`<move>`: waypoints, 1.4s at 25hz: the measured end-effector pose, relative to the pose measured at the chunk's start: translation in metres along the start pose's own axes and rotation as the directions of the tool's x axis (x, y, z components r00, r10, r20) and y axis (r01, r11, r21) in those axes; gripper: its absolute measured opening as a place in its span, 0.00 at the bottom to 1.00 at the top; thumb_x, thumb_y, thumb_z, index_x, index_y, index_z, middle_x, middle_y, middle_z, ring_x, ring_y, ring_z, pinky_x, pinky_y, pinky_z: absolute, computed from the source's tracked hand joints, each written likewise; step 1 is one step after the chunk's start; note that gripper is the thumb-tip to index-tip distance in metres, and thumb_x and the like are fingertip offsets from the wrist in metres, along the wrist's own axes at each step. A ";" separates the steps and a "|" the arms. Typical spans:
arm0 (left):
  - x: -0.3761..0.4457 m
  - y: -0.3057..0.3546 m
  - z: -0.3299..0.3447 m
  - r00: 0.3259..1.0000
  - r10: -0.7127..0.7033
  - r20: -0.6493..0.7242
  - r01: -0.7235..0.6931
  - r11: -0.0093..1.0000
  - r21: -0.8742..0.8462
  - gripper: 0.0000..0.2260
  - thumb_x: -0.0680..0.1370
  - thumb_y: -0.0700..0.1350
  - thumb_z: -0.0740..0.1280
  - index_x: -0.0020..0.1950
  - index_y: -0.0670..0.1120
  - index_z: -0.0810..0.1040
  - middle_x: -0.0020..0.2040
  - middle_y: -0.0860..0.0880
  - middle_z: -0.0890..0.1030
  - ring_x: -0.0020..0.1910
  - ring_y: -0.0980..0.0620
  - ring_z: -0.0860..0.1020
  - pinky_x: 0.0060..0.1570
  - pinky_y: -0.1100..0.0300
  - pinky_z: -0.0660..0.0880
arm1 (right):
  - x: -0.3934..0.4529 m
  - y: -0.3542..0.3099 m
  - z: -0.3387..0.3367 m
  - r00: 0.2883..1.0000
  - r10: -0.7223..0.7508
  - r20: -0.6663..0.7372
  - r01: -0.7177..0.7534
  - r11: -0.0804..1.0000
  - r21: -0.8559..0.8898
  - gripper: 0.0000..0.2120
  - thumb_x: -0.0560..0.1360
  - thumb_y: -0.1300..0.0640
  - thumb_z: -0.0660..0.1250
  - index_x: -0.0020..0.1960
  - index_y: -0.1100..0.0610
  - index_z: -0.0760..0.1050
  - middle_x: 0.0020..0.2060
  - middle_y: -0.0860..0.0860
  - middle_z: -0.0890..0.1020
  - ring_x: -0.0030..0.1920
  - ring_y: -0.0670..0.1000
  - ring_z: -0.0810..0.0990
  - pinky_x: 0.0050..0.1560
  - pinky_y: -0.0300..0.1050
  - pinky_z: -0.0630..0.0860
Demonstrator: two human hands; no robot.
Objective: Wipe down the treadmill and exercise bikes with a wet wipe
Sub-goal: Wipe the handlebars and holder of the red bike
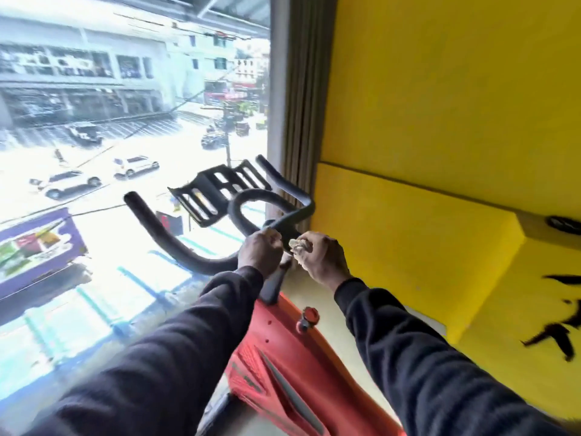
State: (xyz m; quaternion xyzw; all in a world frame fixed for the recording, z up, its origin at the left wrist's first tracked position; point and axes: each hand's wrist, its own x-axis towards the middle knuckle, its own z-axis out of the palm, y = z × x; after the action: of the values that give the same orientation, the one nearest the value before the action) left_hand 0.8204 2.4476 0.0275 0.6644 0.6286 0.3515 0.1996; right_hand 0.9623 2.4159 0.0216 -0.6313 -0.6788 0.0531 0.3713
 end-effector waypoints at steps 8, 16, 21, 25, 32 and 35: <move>0.061 -0.098 -0.111 0.947 0.013 -0.320 0.038 0.988 0.152 0.07 0.76 0.46 0.66 0.51 0.48 0.81 0.54 0.44 0.81 0.56 0.42 0.76 0.53 0.55 0.70 | 0.084 -0.117 0.087 0.980 -0.171 0.099 0.163 0.983 0.082 0.09 0.75 0.52 0.67 0.44 0.58 0.79 0.42 0.57 0.84 0.47 0.59 0.81 0.47 0.47 0.76; 0.114 -0.136 -0.112 0.820 -0.256 -0.511 0.422 0.875 0.238 0.32 0.75 0.46 0.68 0.77 0.46 0.59 0.78 0.41 0.51 0.77 0.40 0.52 0.70 0.44 0.61 | 0.177 -0.129 0.162 0.885 -0.424 0.194 0.386 0.899 0.205 0.11 0.77 0.54 0.68 0.55 0.58 0.81 0.51 0.60 0.81 0.53 0.58 0.79 0.54 0.45 0.73; 0.139 -0.132 -0.106 0.716 -0.459 -0.526 0.579 0.811 0.080 0.37 0.80 0.42 0.59 0.80 0.48 0.37 0.80 0.41 0.39 0.79 0.37 0.49 0.74 0.48 0.56 | 0.224 -0.148 0.200 0.832 -0.492 0.257 0.414 0.858 0.304 0.10 0.77 0.53 0.67 0.55 0.58 0.78 0.49 0.58 0.83 0.51 0.58 0.81 0.52 0.50 0.77; 0.148 -0.139 -0.109 0.697 -0.477 -0.536 0.628 0.767 0.133 0.39 0.80 0.48 0.62 0.80 0.49 0.37 0.81 0.43 0.39 0.79 0.38 0.48 0.74 0.48 0.56 | 0.249 -0.166 0.219 0.801 -0.498 0.332 0.375 0.850 0.370 0.06 0.76 0.59 0.65 0.52 0.54 0.76 0.48 0.52 0.83 0.50 0.54 0.81 0.52 0.50 0.77; 0.150 -0.146 -0.112 0.722 -0.443 -0.531 0.606 0.775 0.177 0.38 0.81 0.52 0.62 0.81 0.48 0.39 0.80 0.41 0.39 0.79 0.38 0.48 0.74 0.48 0.55 | 0.247 -0.154 0.209 0.708 -0.570 0.417 0.398 0.810 0.431 0.05 0.73 0.60 0.72 0.42 0.52 0.78 0.40 0.47 0.85 0.43 0.47 0.83 0.45 0.41 0.79; 0.148 -0.144 -0.111 0.730 -0.454 -0.511 0.606 0.775 0.176 0.37 0.82 0.49 0.60 0.80 0.49 0.37 0.80 0.42 0.37 0.79 0.39 0.45 0.75 0.50 0.52 | 0.243 -0.167 0.214 0.797 -0.509 0.325 0.375 0.839 0.394 0.06 0.73 0.62 0.69 0.41 0.52 0.77 0.43 0.47 0.85 0.45 0.48 0.83 0.46 0.44 0.80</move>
State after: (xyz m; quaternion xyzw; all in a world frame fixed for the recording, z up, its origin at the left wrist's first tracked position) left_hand 0.6346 2.5908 0.0323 0.3796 0.8718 0.3082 0.0306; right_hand 0.7215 2.6861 0.0646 -0.3602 -0.8547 0.2032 0.3138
